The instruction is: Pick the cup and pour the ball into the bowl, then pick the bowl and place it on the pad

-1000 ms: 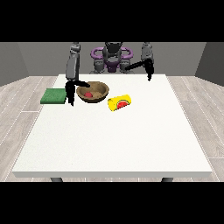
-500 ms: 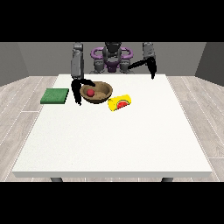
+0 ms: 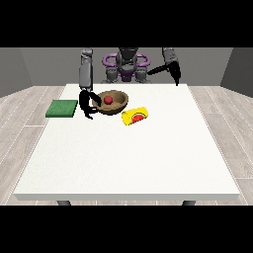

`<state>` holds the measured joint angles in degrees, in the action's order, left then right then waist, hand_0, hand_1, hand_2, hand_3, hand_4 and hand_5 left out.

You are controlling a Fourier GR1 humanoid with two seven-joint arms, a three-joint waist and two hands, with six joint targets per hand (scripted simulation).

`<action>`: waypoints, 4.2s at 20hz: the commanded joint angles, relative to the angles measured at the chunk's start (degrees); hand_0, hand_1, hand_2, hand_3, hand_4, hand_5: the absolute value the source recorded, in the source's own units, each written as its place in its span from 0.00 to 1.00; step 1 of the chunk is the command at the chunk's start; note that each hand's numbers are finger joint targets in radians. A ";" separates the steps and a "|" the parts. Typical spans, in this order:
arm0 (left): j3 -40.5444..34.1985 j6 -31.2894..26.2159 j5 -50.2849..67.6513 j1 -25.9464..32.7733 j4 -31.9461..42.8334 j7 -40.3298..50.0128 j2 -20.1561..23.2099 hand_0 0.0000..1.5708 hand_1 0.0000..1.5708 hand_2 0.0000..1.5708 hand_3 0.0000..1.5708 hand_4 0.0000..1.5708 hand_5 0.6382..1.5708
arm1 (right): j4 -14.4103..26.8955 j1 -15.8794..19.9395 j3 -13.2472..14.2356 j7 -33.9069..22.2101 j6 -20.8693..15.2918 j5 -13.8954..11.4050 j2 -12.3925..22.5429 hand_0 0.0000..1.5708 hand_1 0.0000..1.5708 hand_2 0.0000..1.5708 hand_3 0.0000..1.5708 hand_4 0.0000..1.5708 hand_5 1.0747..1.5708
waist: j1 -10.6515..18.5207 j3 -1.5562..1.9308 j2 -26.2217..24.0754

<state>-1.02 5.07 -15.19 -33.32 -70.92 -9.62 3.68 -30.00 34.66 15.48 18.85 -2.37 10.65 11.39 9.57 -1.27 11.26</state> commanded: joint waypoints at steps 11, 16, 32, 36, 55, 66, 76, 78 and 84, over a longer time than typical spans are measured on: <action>-7.03 -1.15 4.06 5.95 7.53 -4.24 4.41 0.00 0.00 0.00 0.00 0.00 1.00 | -2.57 5.89 -4.05 -23.80 -3.24 -1.54 0.77 1.00 1.00 1.00 1.00 0.67 0.96 | -7.13 1.25 -8.30; -6.40 -0.63 3.47 8.51 6.49 -7.90 4.45 0.00 0.00 0.00 0.00 0.00 1.00 | -3.67 5.08 -1.46 -24.60 4.34 0.55 9.66 1.00 1.00 1.00 1.00 0.67 0.98 | -7.05 1.27 -6.22; -0.92 10.02 -2.49 1.86 0.03 -9.92 -2.00 0.00 0.00 0.00 0.00 0.00 0.99 | 2.08 3.60 10.06 -15.08 18.44 9.27 24.06 1.00 1.00 1.00 0.87 0.66 0.98 | -6.44 1.43 9.95; 0.43 6.79 -1.94 1.65 -5.90 -5.86 -0.54 0.00 0.00 0.00 0.00 0.00 0.99 | 5.70 3.07 10.68 -9.33 19.08 7.73 27.06 1.00 1.00 1.00 0.76 0.64 0.99 | -3.86 1.43 12.58; 1.95 5.78 -2.47 5.57 -22.93 3.14 0.94 0.00 0.00 0.00 0.00 0.00 0.99 | 13.34 7.86 12.76 -8.83 24.51 7.78 36.46 1.00 1.00 1.00 0.00 0.45 1.00 | -5.99 1.38 16.39; 2.33 7.19 -3.24 7.44 -20.91 0.47 -0.46 0.00 0.00 0.00 0.00 0.00 0.99 | 10.74 4.74 6.35 -5.58 21.56 1.35 33.04 1.00 1.00 1.00 0.77 0.43 0.97 | -6.56 1.33 15.64; -1.82 3.26 0.18 8.65 -28.04 2.66 4.47 0.00 0.00 0.00 0.00 0.00 0.99 | 13.38 5.40 8.19 -8.27 19.48 0.96 42.58 0.00 0.00 0.26 0.15 0.00 0.83 | -6.55 1.35 18.47; -0.97 2.01 1.09 9.31 -28.20 4.30 3.96 0.00 0.00 0.00 0.00 0.00 0.99 | 13.73 5.75 7.94 -9.97 17.88 0.63 42.21 0.00 0.00 0.24 0.13 0.00 0.82 | -5.95 1.33 16.24; -0.09 4.98 -1.01 8.81 -29.85 6.39 1.82 0.00 0.00 0.00 0.00 0.00 1.00 | 13.03 8.56 8.71 -11.73 22.37 1.56 45.35 0.00 0.00 0.16 0.14 0.00 0.86 | -8.67 1.36 16.02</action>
<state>-0.39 9.69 -16.37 -23.56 -100.02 -5.34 5.59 -16.74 41.94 23.75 8.36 17.51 11.77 54.37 2.30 0.08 27.81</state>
